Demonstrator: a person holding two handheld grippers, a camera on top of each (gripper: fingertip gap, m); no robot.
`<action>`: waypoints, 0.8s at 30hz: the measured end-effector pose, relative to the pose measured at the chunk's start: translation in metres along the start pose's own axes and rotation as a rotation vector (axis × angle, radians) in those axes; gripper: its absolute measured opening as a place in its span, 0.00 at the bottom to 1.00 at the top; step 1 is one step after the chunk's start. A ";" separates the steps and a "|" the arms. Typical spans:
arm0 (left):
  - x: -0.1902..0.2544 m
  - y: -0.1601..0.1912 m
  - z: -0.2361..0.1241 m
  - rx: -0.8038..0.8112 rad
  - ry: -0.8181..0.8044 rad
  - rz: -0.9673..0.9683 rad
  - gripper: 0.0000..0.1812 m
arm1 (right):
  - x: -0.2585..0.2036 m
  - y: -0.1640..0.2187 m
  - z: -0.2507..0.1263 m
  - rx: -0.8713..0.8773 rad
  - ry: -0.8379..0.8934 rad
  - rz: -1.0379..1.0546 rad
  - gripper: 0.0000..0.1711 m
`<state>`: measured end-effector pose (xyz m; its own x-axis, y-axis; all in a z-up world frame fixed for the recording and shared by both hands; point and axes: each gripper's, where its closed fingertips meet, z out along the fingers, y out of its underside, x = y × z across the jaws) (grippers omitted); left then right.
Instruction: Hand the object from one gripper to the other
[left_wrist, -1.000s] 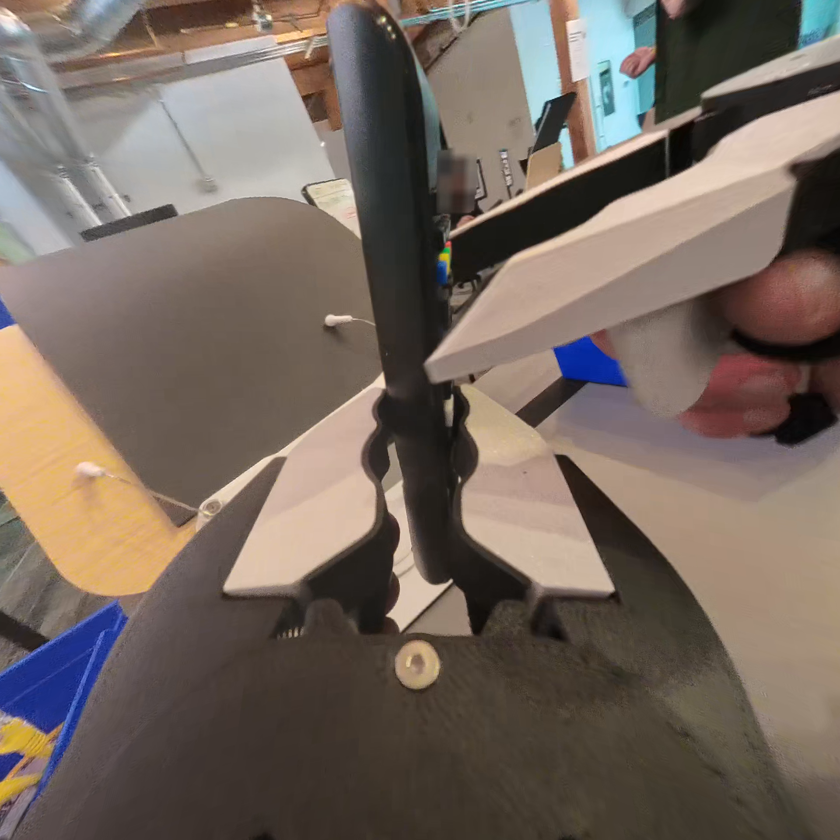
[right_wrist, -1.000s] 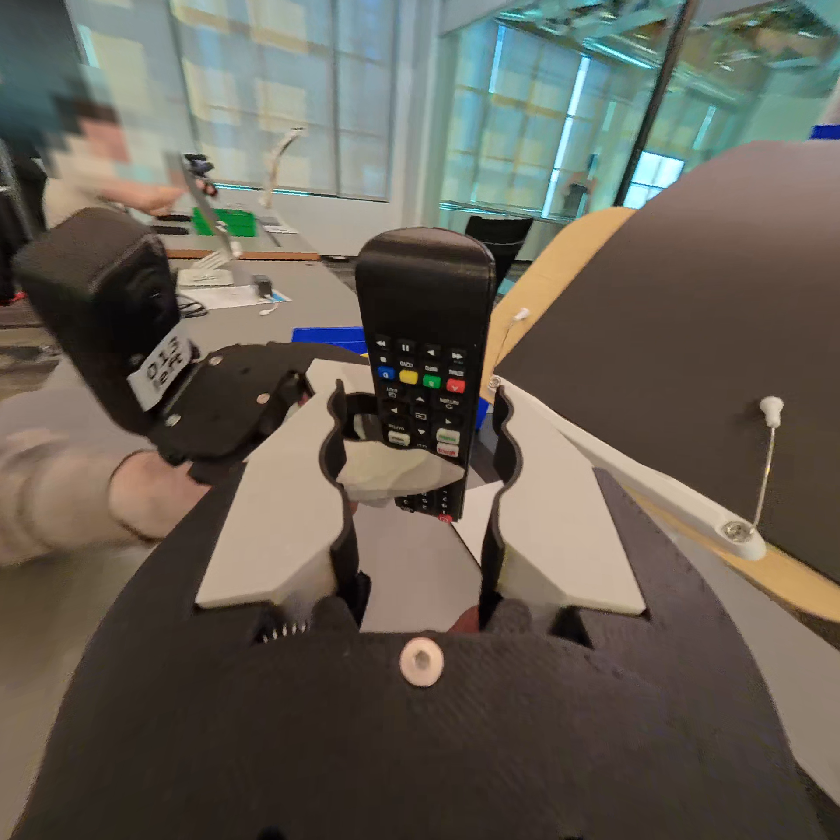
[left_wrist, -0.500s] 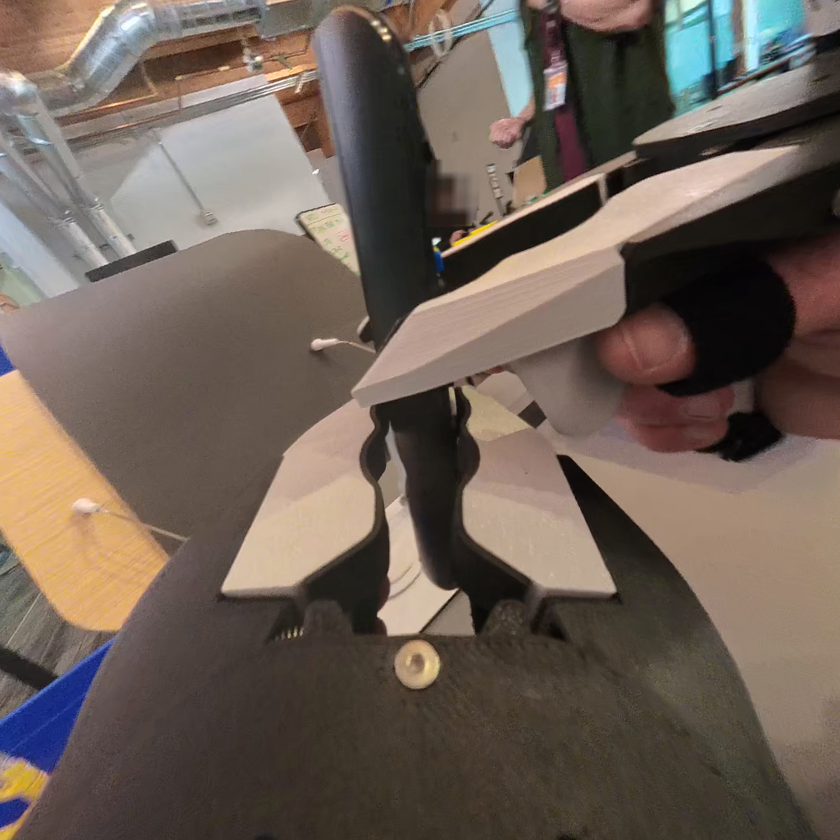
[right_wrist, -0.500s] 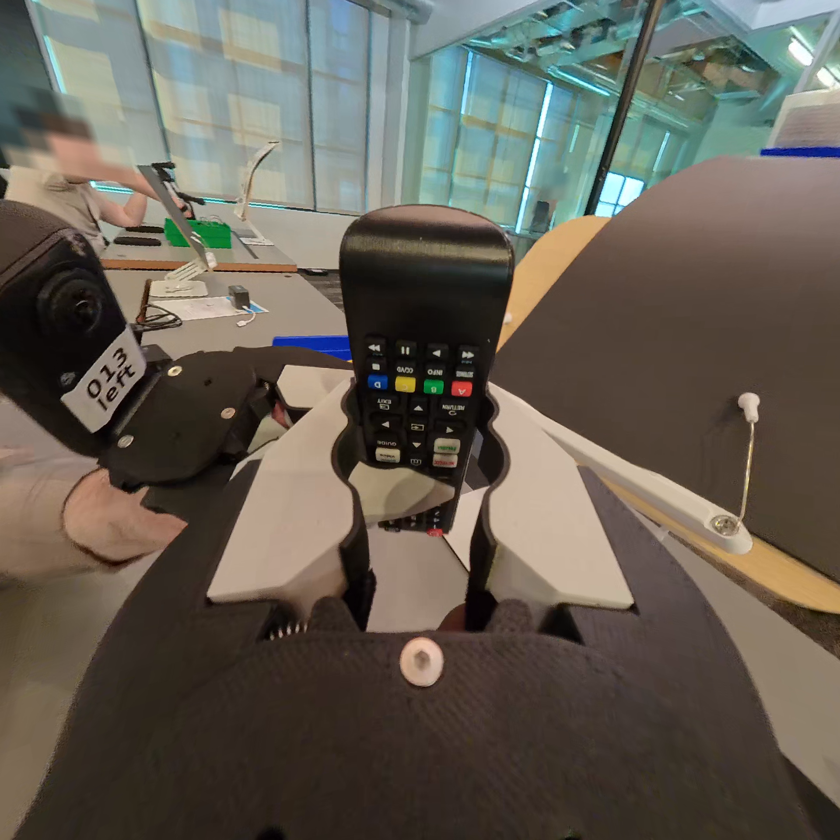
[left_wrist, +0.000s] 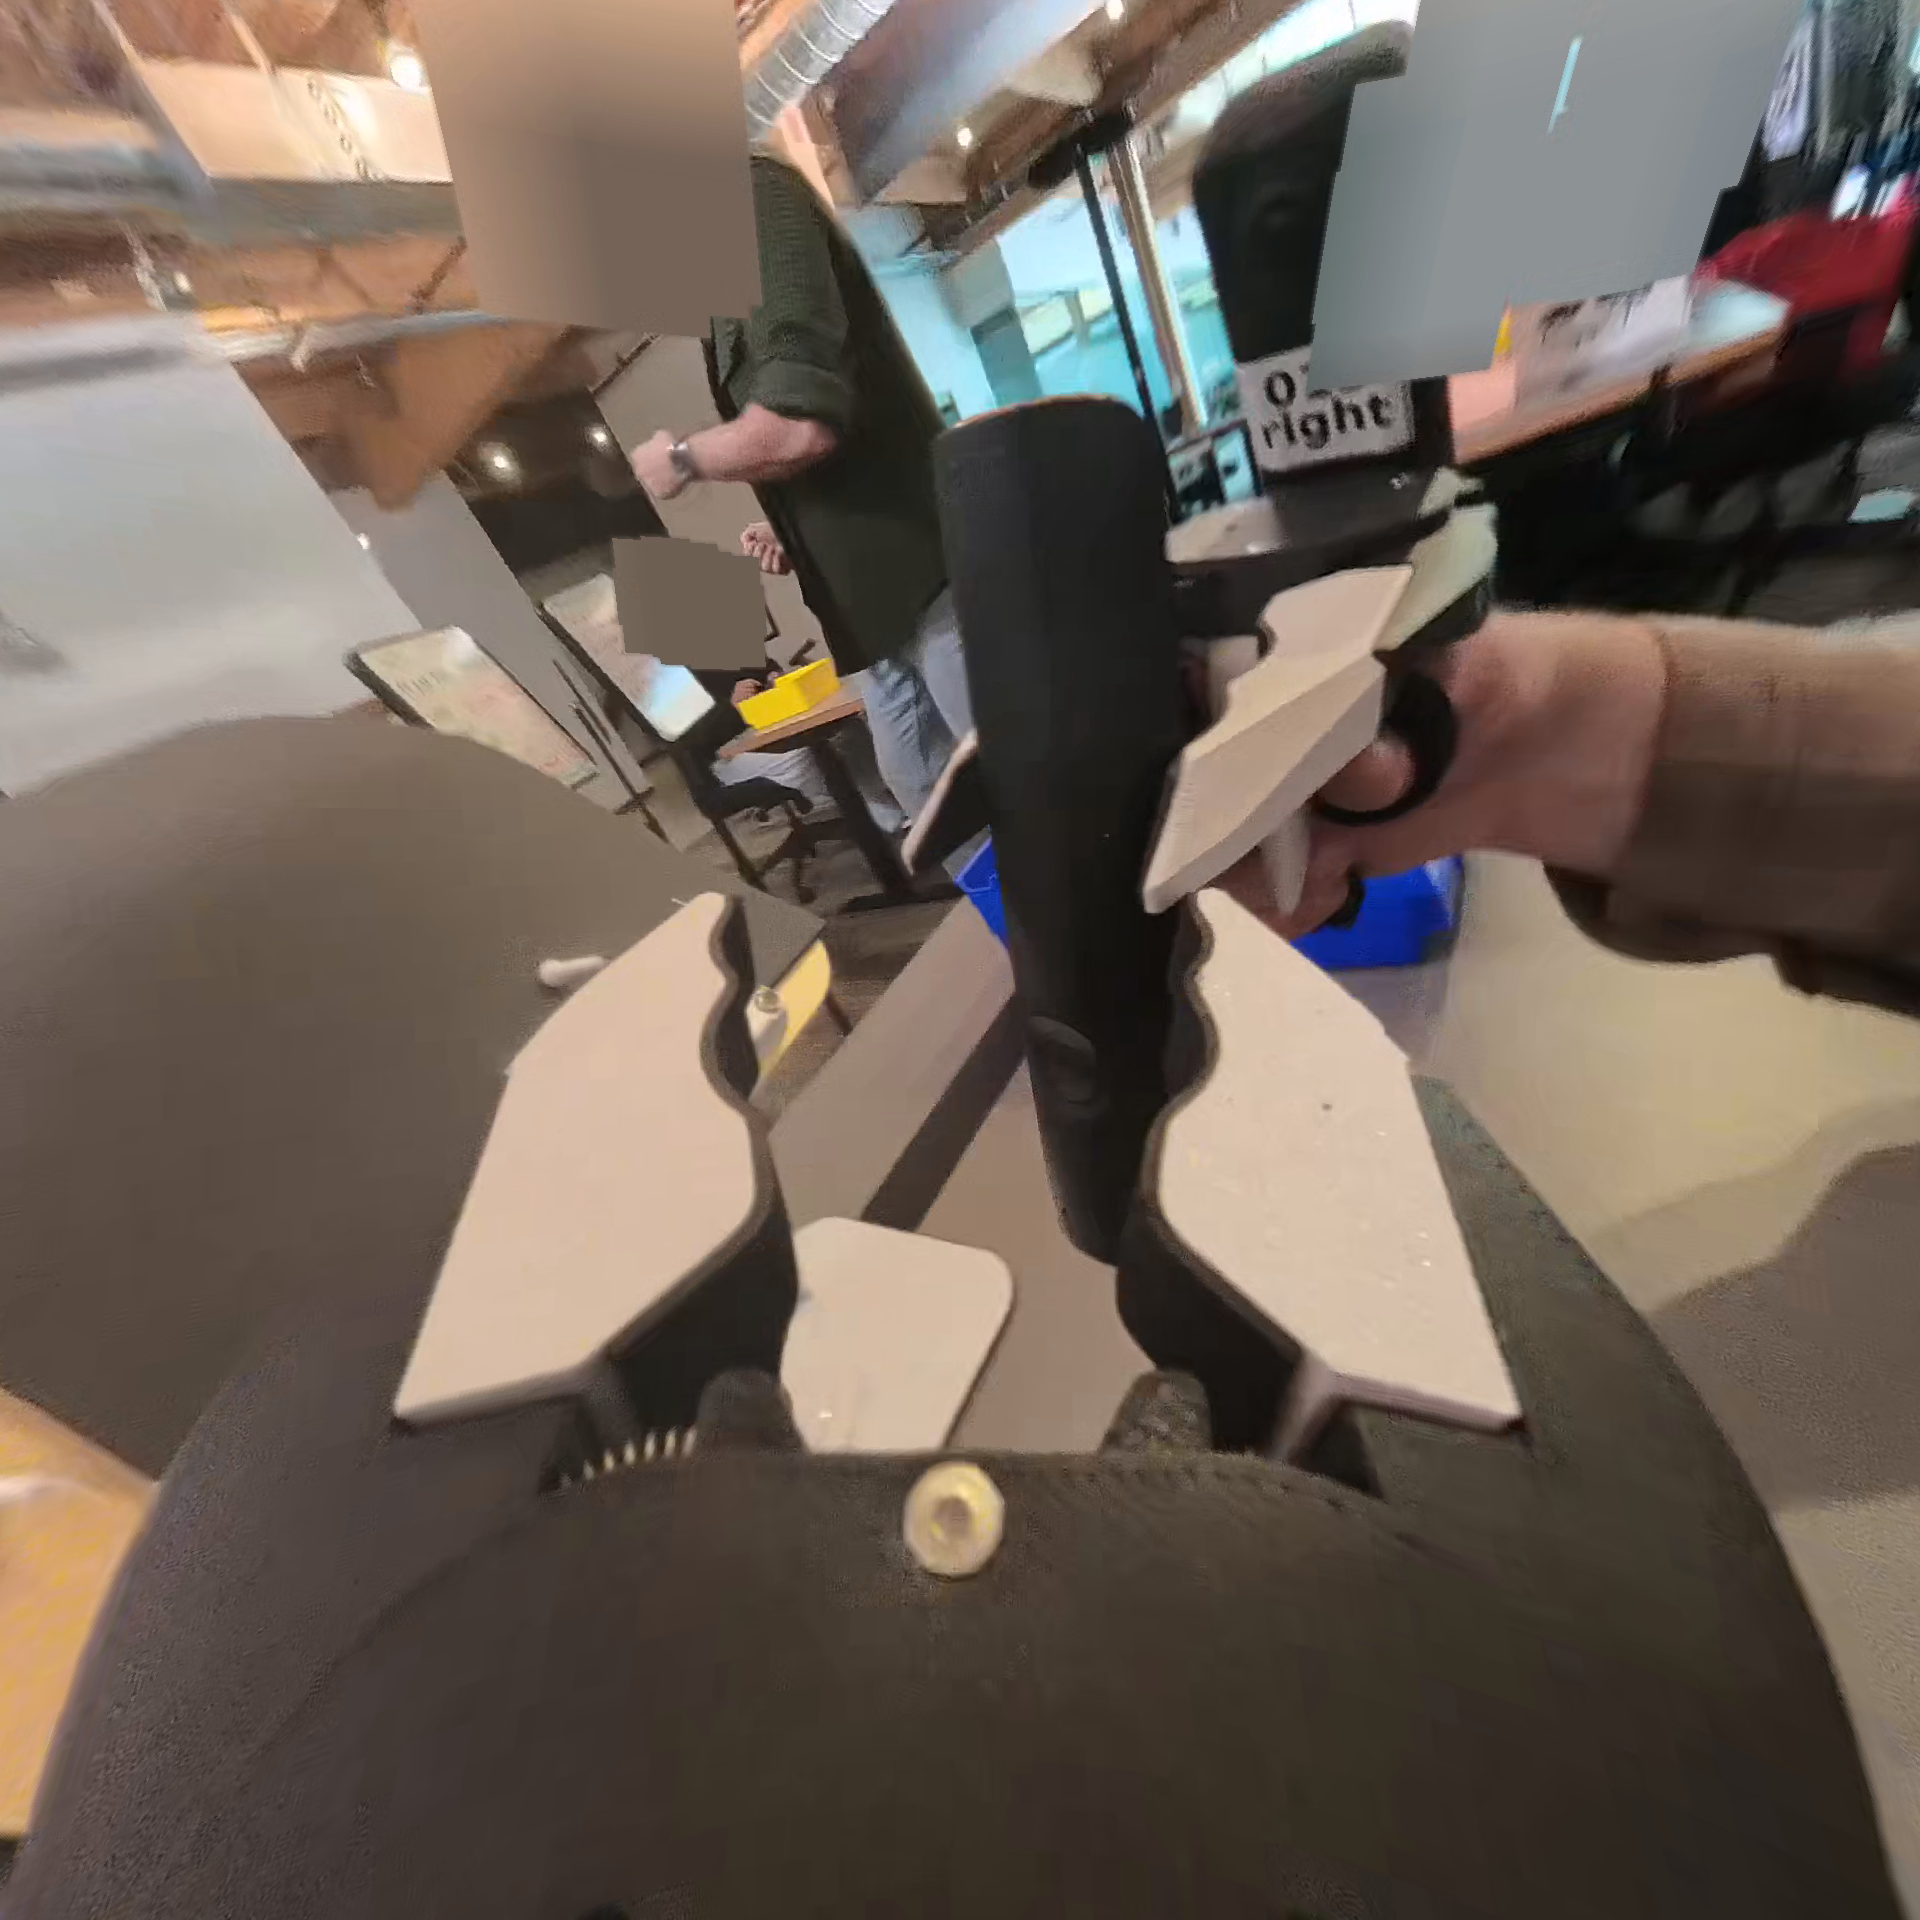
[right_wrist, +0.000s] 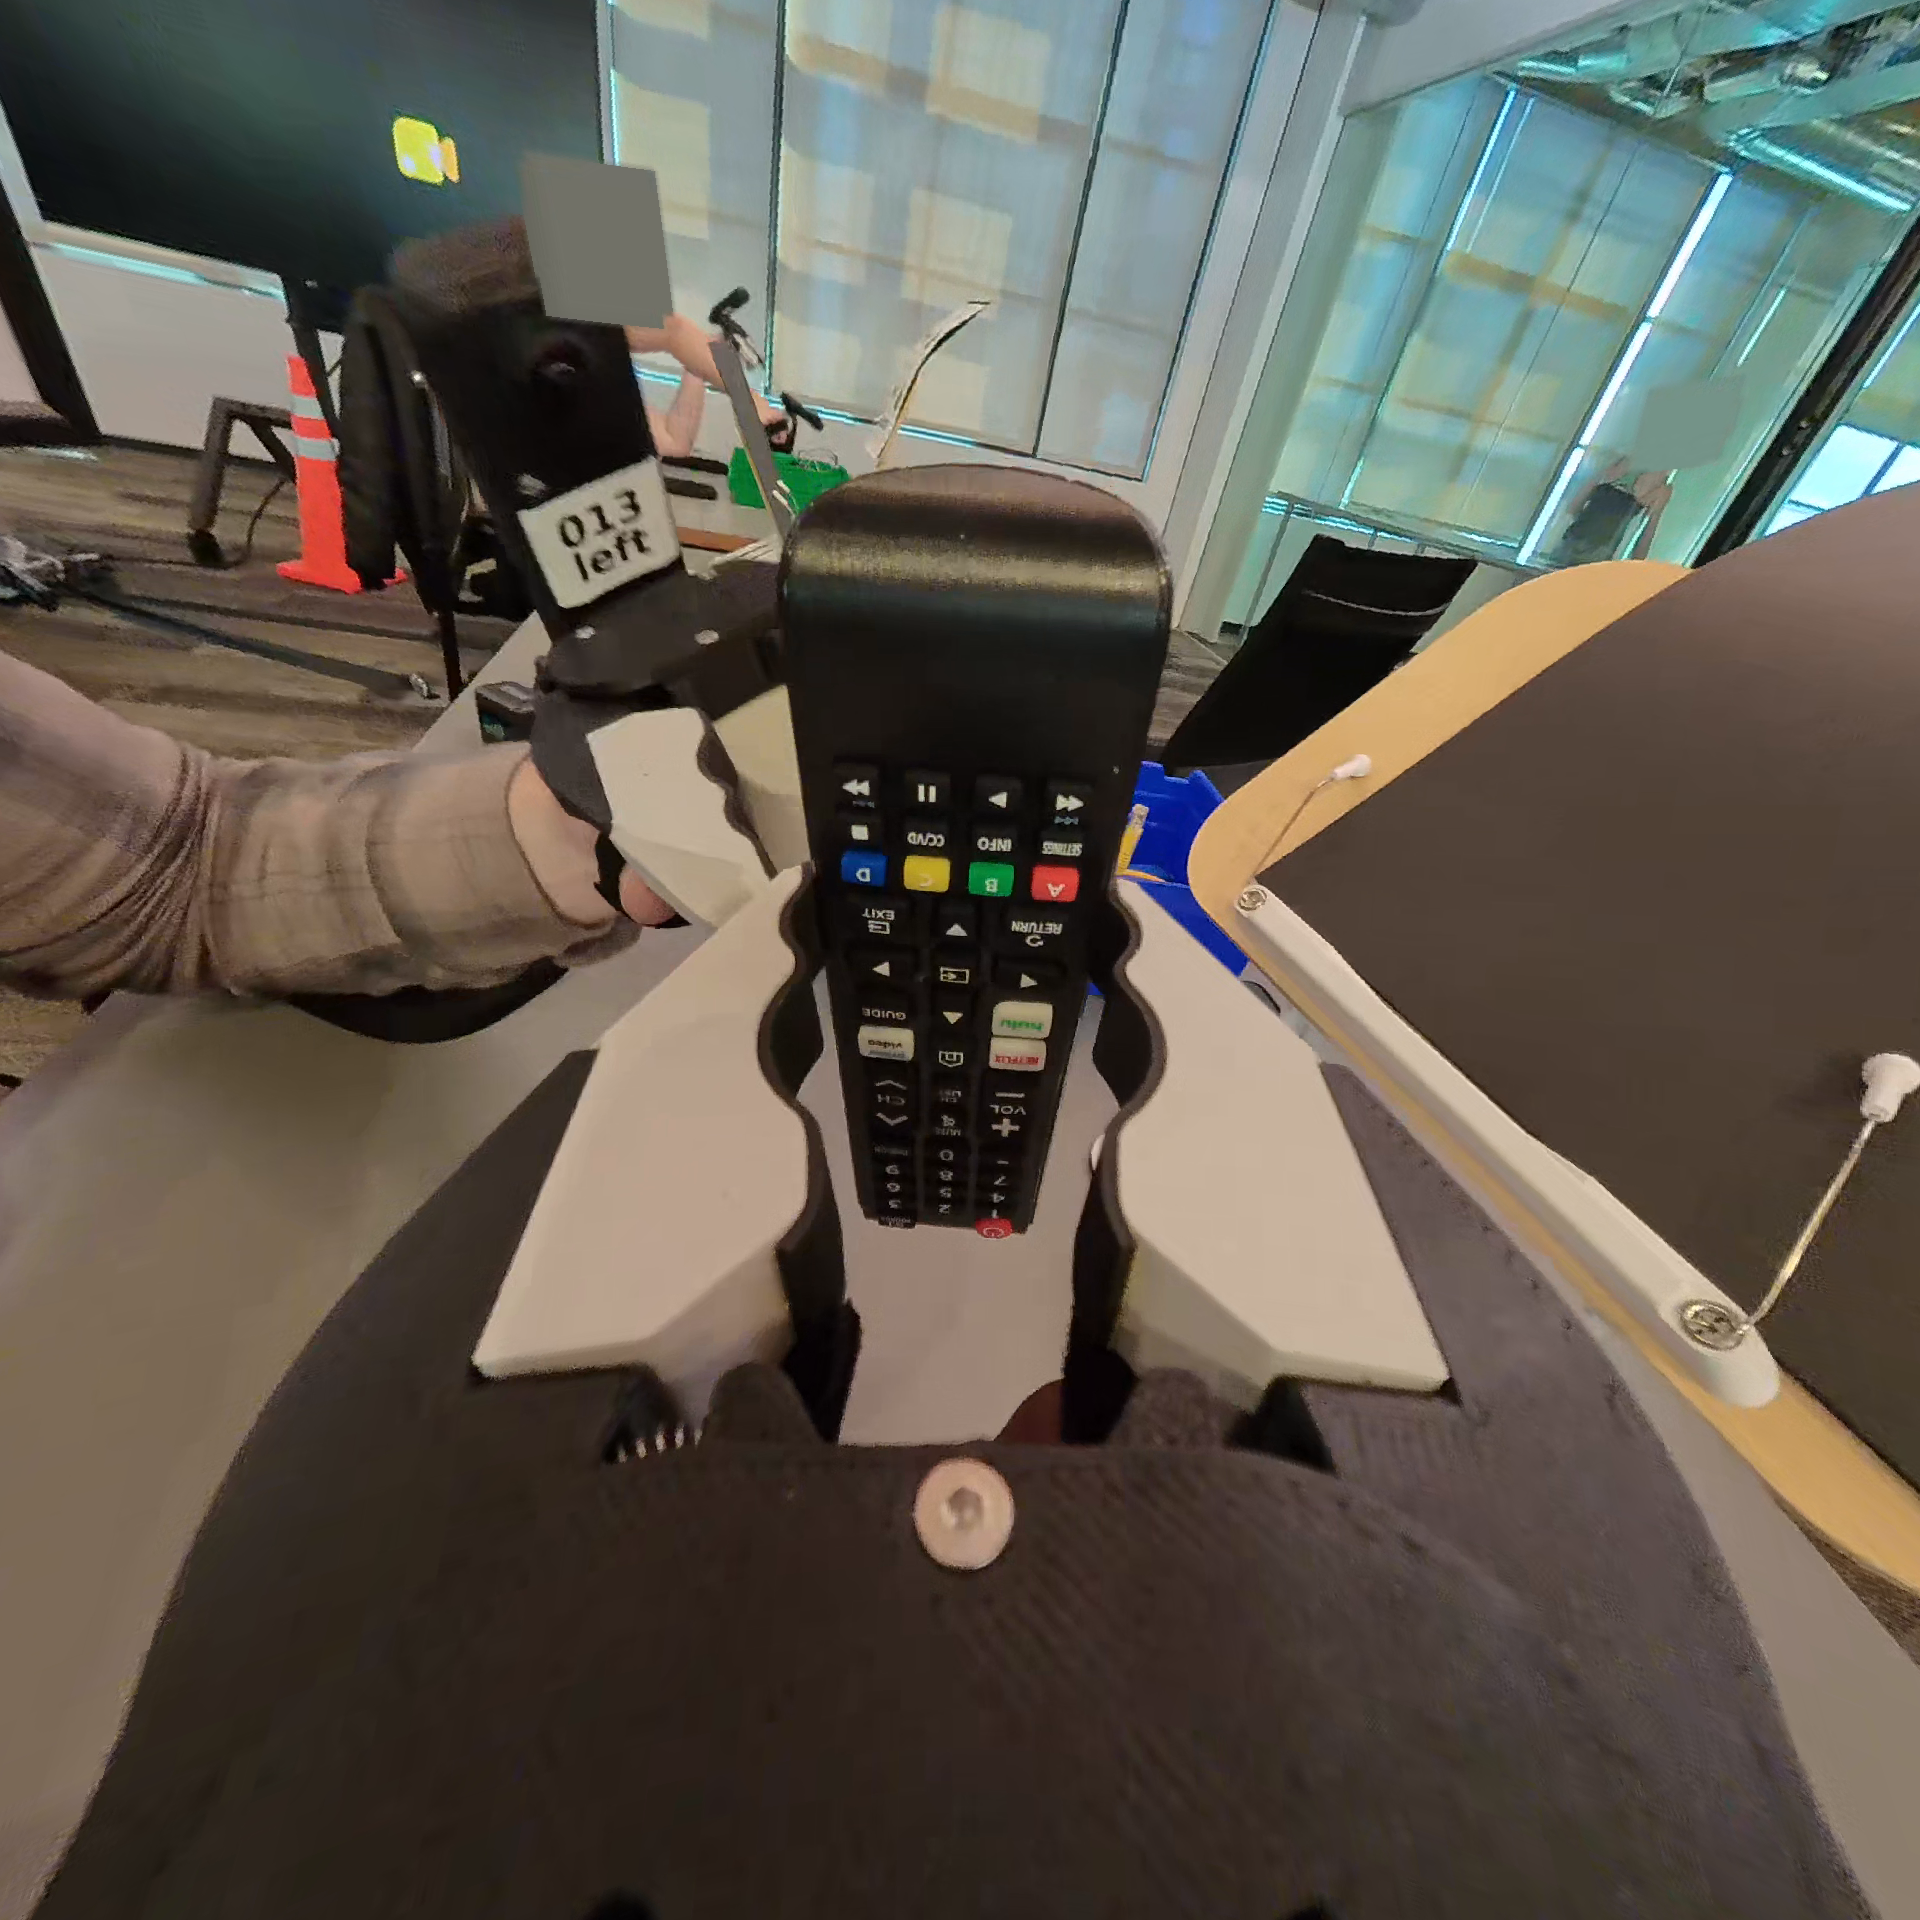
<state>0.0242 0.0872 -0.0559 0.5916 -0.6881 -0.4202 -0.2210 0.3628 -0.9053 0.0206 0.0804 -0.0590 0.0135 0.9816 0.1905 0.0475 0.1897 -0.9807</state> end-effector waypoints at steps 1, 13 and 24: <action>0.006 -0.004 -0.001 -0.006 0.021 0.046 0.42 | -0.002 0.001 -0.001 -0.010 -0.012 -0.012 0.29; 0.084 -0.045 -0.035 0.095 0.565 -0.121 0.34 | -0.121 0.031 -0.009 -0.107 -0.658 -0.056 0.29; 0.145 -0.026 -0.048 0.021 0.872 -0.100 0.20 | -0.159 0.046 -0.022 -0.150 -0.903 -0.017 0.29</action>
<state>0.0785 -0.0517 -0.0966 -0.1976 -0.9492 -0.2449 -0.1806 0.2808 -0.9426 0.0426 -0.0676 -0.1333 -0.7715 0.6352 0.0366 0.1701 0.2614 -0.9501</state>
